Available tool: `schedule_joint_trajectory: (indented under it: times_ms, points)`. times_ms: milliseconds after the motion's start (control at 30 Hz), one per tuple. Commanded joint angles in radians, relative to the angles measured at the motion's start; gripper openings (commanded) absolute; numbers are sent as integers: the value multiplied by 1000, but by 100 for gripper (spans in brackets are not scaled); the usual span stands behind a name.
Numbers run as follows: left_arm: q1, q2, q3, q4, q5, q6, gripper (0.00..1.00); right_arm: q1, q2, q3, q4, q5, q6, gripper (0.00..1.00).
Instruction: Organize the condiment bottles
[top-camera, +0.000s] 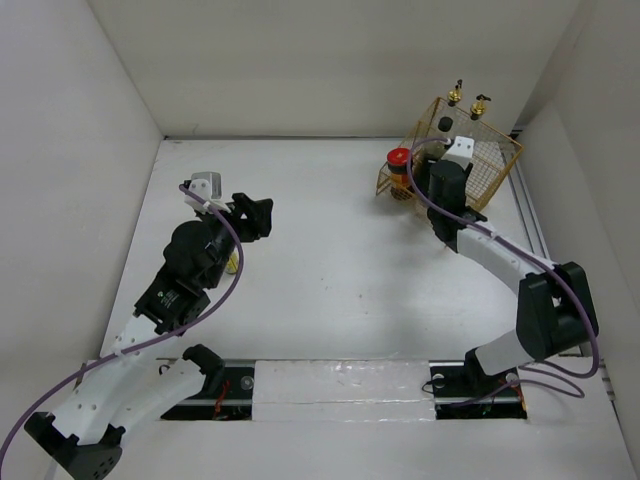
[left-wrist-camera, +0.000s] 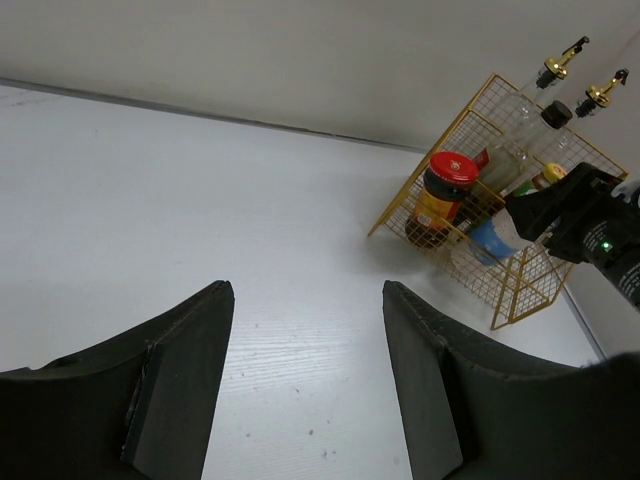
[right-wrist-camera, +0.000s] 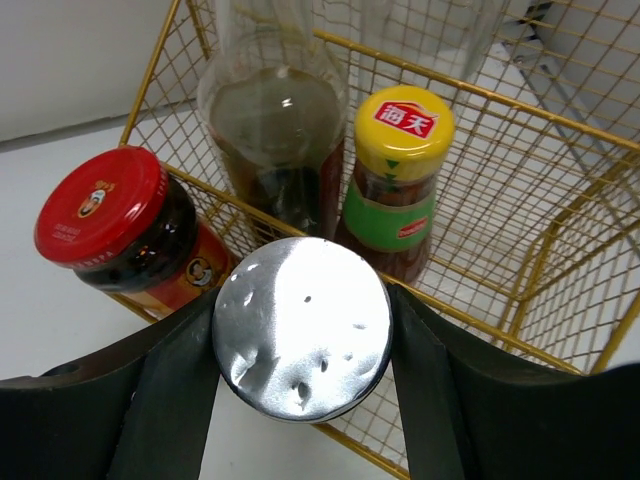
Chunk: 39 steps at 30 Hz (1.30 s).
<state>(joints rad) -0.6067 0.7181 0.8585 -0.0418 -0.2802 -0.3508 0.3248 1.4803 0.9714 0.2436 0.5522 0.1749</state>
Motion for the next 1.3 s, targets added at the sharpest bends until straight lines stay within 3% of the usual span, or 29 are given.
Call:
schedule_joint_trajectory:
  times_ms: [0,400,567,667,767,967,1067,1100,1133,1167,1267]
  points:
    - [5,-5,17,45,9,1,57,11,9,56,138,-61,70,23]
    - [5,-5,17,45,9,1,57,13,136,27,214,-81,130,24]
    - [5,4,17,45,9,1,57,22,97,-5,214,-72,140,69]
    - [5,4,17,45,18,1,57,22,49,-5,175,-81,140,81]
    - [5,4,17,45,18,1,57,22,-36,18,126,-119,121,88]
    - [5,-15,17,45,-3,1,57,31,-136,41,45,-265,74,88]
    - [5,-26,17,36,-25,-10,57,60,-146,41,45,-380,38,76]
    - [5,-37,17,36,-52,-10,57,84,-146,41,45,-471,29,66]
    - [5,-37,17,36,-71,-23,57,100,-129,56,45,-526,18,40]
    - [5,-48,17,25,-94,-33,57,118,-83,70,45,-584,-4,32]
    - [5,-72,17,16,-186,-79,60,224,59,163,23,-800,-54,23]
